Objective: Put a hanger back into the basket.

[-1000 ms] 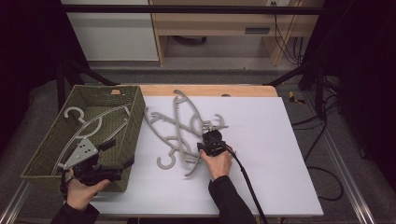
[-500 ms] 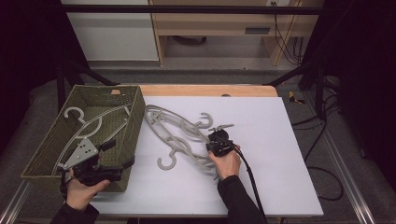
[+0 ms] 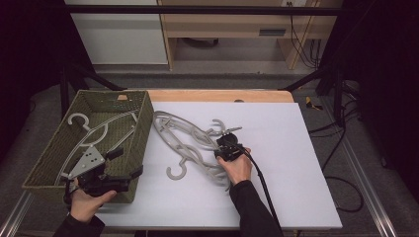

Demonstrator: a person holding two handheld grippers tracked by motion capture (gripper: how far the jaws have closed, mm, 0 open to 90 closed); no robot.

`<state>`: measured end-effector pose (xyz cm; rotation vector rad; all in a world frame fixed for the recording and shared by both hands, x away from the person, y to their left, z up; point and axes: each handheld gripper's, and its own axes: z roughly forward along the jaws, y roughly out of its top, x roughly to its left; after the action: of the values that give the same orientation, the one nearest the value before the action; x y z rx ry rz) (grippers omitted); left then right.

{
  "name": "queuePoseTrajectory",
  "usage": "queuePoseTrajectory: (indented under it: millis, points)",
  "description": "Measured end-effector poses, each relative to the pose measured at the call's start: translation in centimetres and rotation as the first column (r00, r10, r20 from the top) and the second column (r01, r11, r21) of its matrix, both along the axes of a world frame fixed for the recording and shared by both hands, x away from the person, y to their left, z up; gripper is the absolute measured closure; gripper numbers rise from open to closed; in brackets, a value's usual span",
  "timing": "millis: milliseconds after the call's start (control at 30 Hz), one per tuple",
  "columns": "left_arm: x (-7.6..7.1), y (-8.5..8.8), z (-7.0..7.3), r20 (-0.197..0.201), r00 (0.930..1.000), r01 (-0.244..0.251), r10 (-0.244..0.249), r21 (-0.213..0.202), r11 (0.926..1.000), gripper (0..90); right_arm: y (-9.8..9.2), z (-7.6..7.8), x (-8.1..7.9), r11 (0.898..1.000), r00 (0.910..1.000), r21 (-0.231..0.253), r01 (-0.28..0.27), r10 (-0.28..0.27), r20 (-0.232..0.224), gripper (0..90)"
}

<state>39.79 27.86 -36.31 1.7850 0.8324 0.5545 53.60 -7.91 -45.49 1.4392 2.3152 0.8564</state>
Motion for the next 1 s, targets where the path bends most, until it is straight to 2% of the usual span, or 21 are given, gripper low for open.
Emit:
queuePoseTrajectory:
  millis: [167, 233, 267, 333, 467, 633, 800, 867, 1000]
  points:
    - [0.0, 0.0, 0.1, 0.003, 1.0000, 0.001, -0.001, 0.004, 1.0000, 10.0, 0.4, -0.4, 0.3, 1.000, 0.9997, -0.029, 0.006, -0.006, -0.024, 77.2]
    - [0.0, 0.0, 0.1, 0.004, 1.0000, 0.001, -0.001, 0.004, 1.0000, 10.0, 0.2, -0.5, 0.5, 1.000, 0.9992, -0.015, 0.001, -0.001, -0.039, 80.1]
    - [0.0, 0.0, 0.1, 0.003, 1.0000, 0.000, 0.000, 0.003, 1.0000, 10.0, 0.4, -0.4, 0.4, 1.000, 0.9983, -0.015, 0.027, -0.028, -0.051, 80.5]
    - [0.0, 0.1, 0.0, 0.002, 1.0000, -0.002, 0.002, 0.003, 1.0000, 10.1, 0.2, -0.4, 0.6, 1.000, 0.9989, -0.017, 0.009, -0.010, -0.045, 81.3]
    - [-0.1, 0.1, 0.1, 0.005, 1.0000, -0.003, 0.003, 0.003, 1.0000, 10.2, -0.2, -0.1, 0.6, 0.999, 0.9984, -0.008, 0.031, -0.032, -0.047, 82.2]
    - [-0.1, 0.3, 0.2, 0.006, 1.0000, -0.007, 0.007, 0.001, 1.0000, 10.3, -1.0, 1.0, 0.2, 0.999, 0.9990, 0.036, 0.037, -0.036, -0.025, 82.4]
    - [-0.1, 0.2, 0.2, 0.007, 1.0000, -0.006, 0.006, 0.002, 1.0000, 10.3, -2.3, 2.2, -0.3, 0.998, 0.9997, 0.058, 0.021, -0.021, 0.009, 82.4]
    - [-0.1, 0.2, 0.2, 0.007, 1.0000, -0.006, 0.006, 0.002, 1.0000, 10.3, -3.1, 2.8, -0.5, 0.997, 0.9990, 0.076, 0.011, -0.014, 0.042, 82.5]
    - [-0.1, 0.2, 0.2, 0.003, 1.0000, -0.002, 0.002, 0.007, 1.0000, 10.3, -3.8, 3.6, -0.8, 0.996, 0.9972, 0.093, -0.006, -0.001, 0.074, 82.5]
